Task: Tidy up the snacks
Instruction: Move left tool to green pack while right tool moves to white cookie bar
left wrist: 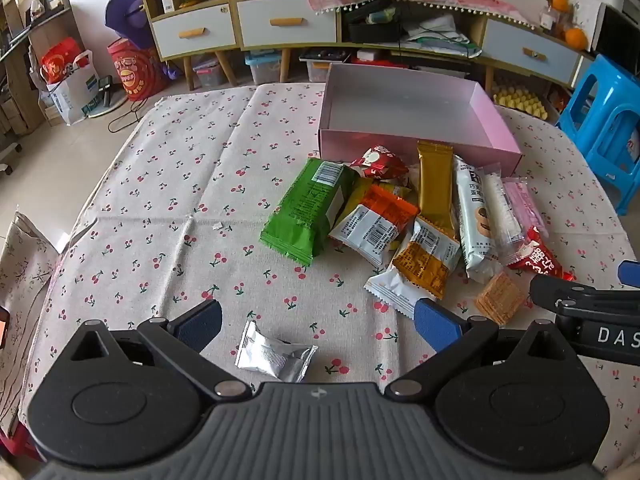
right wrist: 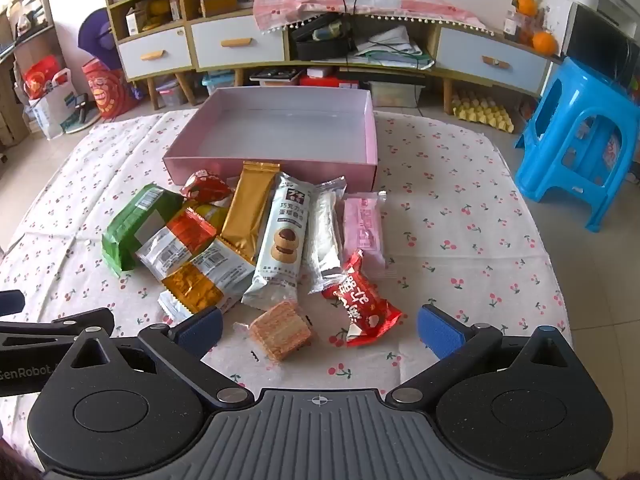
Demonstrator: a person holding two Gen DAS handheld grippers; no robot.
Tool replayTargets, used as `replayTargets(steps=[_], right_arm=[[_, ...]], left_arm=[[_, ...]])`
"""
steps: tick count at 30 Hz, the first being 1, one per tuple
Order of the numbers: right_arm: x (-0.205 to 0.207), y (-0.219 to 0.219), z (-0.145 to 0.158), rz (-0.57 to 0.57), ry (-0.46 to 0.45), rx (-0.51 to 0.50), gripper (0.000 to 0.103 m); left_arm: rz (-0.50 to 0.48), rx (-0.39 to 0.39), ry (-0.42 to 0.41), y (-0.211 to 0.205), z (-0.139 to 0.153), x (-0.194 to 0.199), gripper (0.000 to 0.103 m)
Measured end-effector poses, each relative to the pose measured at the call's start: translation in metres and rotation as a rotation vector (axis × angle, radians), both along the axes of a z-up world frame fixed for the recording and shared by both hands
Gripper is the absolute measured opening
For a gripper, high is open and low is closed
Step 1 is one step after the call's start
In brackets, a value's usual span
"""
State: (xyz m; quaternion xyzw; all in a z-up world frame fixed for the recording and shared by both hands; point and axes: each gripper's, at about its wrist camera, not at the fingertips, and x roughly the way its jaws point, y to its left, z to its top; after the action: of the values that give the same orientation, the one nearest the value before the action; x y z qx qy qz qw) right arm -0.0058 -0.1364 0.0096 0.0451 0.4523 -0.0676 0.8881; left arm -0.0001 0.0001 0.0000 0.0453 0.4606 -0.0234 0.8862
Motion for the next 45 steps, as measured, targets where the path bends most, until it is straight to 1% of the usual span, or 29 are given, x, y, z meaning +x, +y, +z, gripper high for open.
replayTargets(steps=[33,35,37,42,45], right_arm=[[0.0007,-0.0005,-0.0001,-0.003,0.005,0.009,0.103],[0.0014,-0.0009,-0.0009,-0.008,0.01,0.004,0.103],[0.0032,-0.0003,-0.0023,-0.013,0.018,-0.007,0.103],[0.0076,-0.0028,-0.0008,-0.023,0.021,-0.012,0.103],[0.0093,-0.0036,0.0034,-0.028,-0.004,-0.016,0.103]], left_arm=[[-0.001,-0.004,0.004,0.0005,0.0002,0.0001,0.103],[-0.001,-0.006,0.004,0.0085,0.0043,0.0017,0.103],[-0.002,-0.006,0.002,0.0075,0.0059,0.0024,0.103],[0.0,0.024,0.001,0.0037,0.0056,0.0035,0.103],[-0.009,0.026,0.014,0.0031,0.0027,0.0069,0.103]])
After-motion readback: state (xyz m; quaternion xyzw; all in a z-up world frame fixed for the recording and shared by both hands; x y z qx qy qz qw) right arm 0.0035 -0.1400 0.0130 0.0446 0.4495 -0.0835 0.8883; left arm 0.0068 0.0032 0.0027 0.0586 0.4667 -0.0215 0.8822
